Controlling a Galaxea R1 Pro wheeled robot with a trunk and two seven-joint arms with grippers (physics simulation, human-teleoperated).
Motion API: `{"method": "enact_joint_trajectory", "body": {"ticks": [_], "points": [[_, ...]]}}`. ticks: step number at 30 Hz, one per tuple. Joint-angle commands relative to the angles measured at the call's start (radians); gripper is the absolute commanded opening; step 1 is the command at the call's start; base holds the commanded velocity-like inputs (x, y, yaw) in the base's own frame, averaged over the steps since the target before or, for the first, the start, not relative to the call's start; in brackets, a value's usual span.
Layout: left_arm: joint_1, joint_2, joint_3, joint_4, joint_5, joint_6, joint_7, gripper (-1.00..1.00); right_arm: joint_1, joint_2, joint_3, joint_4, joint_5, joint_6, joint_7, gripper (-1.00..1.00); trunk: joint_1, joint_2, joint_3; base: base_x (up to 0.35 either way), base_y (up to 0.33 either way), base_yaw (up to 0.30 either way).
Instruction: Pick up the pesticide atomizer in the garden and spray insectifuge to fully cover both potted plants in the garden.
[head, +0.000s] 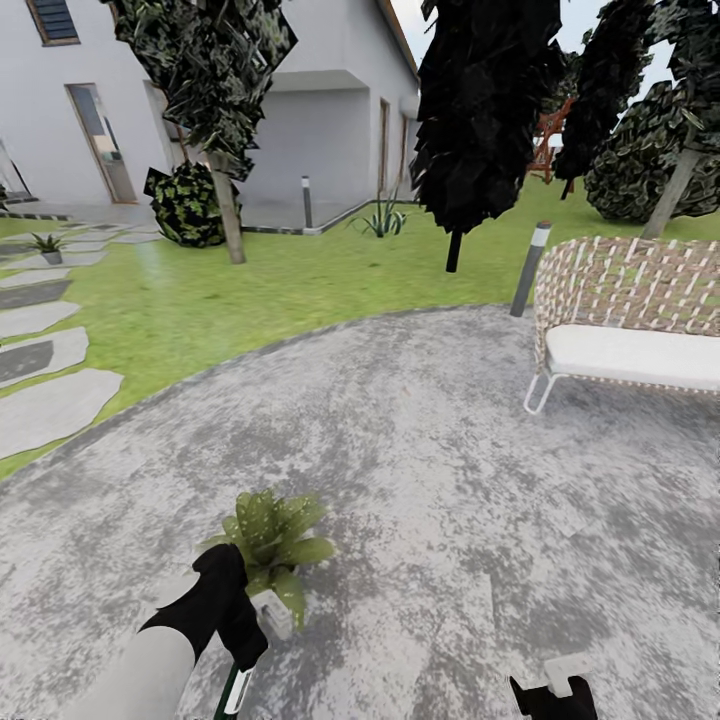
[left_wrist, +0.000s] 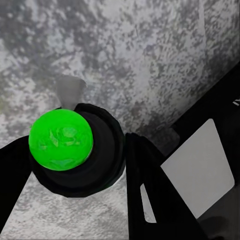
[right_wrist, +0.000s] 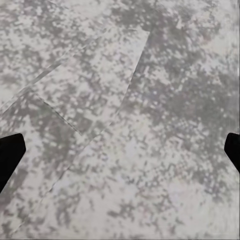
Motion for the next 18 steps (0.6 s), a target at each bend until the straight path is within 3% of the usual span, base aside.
{"method": "enact_joint_trajectory", "body": {"ticks": [1, 8, 11, 13, 15, 16, 18], "points": [[-0.001, -0.002, 0.007, -0.001, -0.008, 0.008, -0.007, -1.0, 0.0, 0.001, -0.009, 0.001, 0.005, -0.003, 0.006, 1.0, 0.0, 0.0, -0.002, 0.0, -0.272, 0.124], [-0.019, -0.002, 0.004, -0.003, -0.009, 0.013, -0.016, -1.0, 0.0, 0.001, -0.009, 0.001, 0.005, -0.003, 0.007, 1.0, 0.0, 0.0, -0.006, 0.0, -0.193, 0.107], [-0.087, -0.01, -0.001, -0.005, -0.01, 0.018, -0.031, -1.0, 0.0, 0.001, -0.008, 0.003, 0.006, -0.003, 0.008, 1.0, 0.0, 0.0, -0.006, 0.0, -0.018, 0.009], [-0.159, -0.017, -0.004, -0.003, -0.018, 0.019, -0.097, -1.0, 0.0, 0.001, -0.007, 0.005, 0.007, -0.003, 0.009, 1.0, 0.0, 0.0, -0.006, 0.0, -0.004, 0.002], [-0.265, -0.024, -0.017, -0.001, -0.073, 0.02, -0.258, -1.0, 0.0, 0.001, -0.007, 0.005, 0.007, -0.003, 0.009, 1.0, 0.0, 0.0, -0.006, 0.0, 0.0, 0.0], [-0.289, -0.029, -0.028, -0.001, -0.104, 0.021, -0.315, -1.0, 0.0, 0.001, -0.007, 0.005, 0.007, -0.003, 0.009, 1.0, 0.0, 0.0, -0.006, 0.0, 0.0, 0.0], [-0.321, -0.039, -0.038, -0.004, -0.145, 0.021, -0.359, -1.0, 0.0, 0.001, -0.007, 0.005, 0.007, -0.003, 0.009, 1.0, 0.0, 0.0, -0.006, 0.0, 0.0, 0.0]]}}
